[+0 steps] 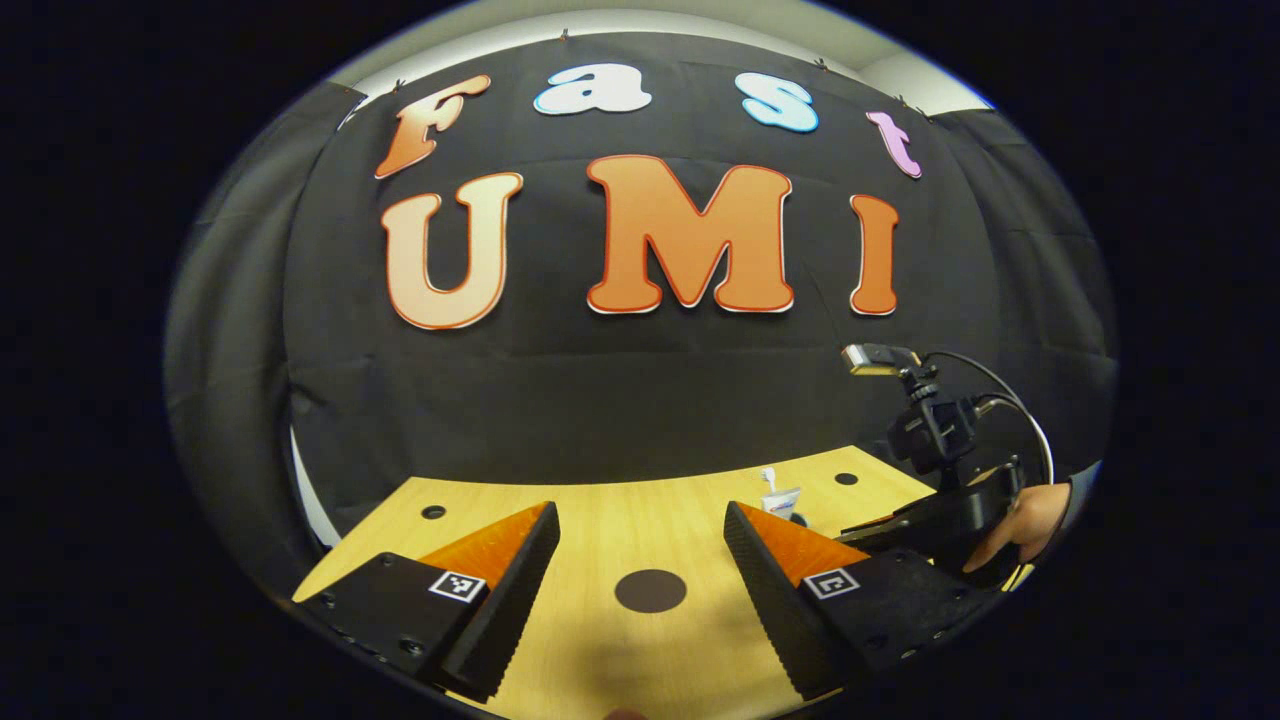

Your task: Put the toothbrush and toothpaste on the desktop into the cup, then pick up the cup and place it on the coaster on the desktop.

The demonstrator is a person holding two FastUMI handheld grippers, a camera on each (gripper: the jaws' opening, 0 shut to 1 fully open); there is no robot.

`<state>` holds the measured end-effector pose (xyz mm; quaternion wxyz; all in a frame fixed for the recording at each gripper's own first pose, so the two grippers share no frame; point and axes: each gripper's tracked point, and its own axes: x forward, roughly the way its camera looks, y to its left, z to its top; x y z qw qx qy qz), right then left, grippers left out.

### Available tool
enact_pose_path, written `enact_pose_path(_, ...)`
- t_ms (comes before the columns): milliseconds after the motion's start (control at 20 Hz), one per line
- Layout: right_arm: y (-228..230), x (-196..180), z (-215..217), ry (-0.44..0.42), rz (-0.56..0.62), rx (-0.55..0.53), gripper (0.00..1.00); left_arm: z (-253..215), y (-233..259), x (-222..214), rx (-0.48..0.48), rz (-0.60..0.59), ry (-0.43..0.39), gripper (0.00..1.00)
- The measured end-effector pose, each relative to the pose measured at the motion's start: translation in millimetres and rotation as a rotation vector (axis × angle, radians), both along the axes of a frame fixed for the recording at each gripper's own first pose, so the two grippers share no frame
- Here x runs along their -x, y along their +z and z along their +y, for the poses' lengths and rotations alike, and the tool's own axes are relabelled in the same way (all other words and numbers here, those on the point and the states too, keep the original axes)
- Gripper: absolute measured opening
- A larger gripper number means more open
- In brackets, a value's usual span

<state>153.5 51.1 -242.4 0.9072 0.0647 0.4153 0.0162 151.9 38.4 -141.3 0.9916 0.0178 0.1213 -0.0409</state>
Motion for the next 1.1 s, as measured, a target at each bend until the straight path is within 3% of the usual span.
enact_pose_path(350,-51,-23,0,-0.055,0.195,0.066,0.83,39,-10,15,-0.007,0.044,0.083,0.99)
enact_pose_path(500,-63,-31,1,-0.098,0.232,0.060,0.76,51,-18,18,-0.014,0.075,0.106,0.99)
enact_pose_path(700,-73,-32,-1,-0.161,0.278,0.038,0.54,54,-22,20,-0.011,0.095,0.113,0.99)
enact_pose_path(800,-71,-29,-1,-0.162,0.275,0.043,0.30,53,-23,20,-0.011,0.101,0.110,0.99)
enact_pose_path(1100,-71,-31,-1,-0.130,0.261,0.074,0.19,55,-23,20,-0.013,0.108,0.108,0.99)
